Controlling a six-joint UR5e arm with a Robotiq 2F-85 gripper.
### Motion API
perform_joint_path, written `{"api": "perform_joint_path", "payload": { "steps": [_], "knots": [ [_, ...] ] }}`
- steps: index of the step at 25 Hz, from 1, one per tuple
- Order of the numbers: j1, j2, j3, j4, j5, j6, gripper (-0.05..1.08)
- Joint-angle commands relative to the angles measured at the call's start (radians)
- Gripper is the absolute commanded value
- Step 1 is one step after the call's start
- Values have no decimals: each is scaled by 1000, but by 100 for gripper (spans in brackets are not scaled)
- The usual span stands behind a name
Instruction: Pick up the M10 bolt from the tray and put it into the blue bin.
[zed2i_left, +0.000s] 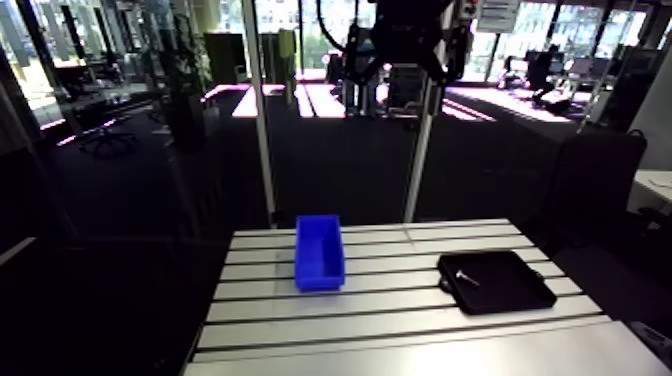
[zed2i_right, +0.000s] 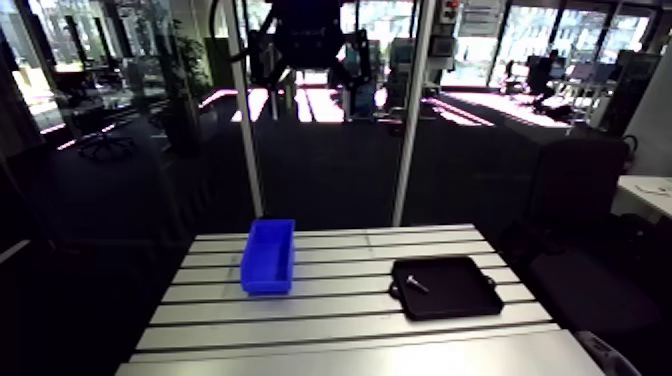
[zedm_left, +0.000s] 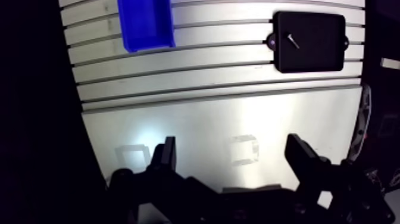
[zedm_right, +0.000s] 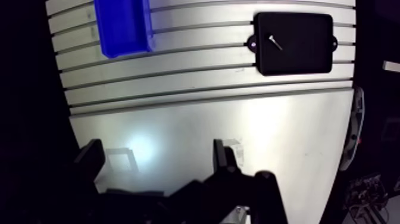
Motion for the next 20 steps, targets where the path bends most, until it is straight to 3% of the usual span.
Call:
{"api": "perform_joint_path", "payload": {
  "steps": [1,17,18,20],
  "knots": [
    [8,26,-84,-26,-12,17,1],
    [6,23,-87,-29,-15,0,1],
    [6,25,-87,-35,-17,-11,1],
    [6,26,-86,-48,-37,-35,1]
  ]
}}
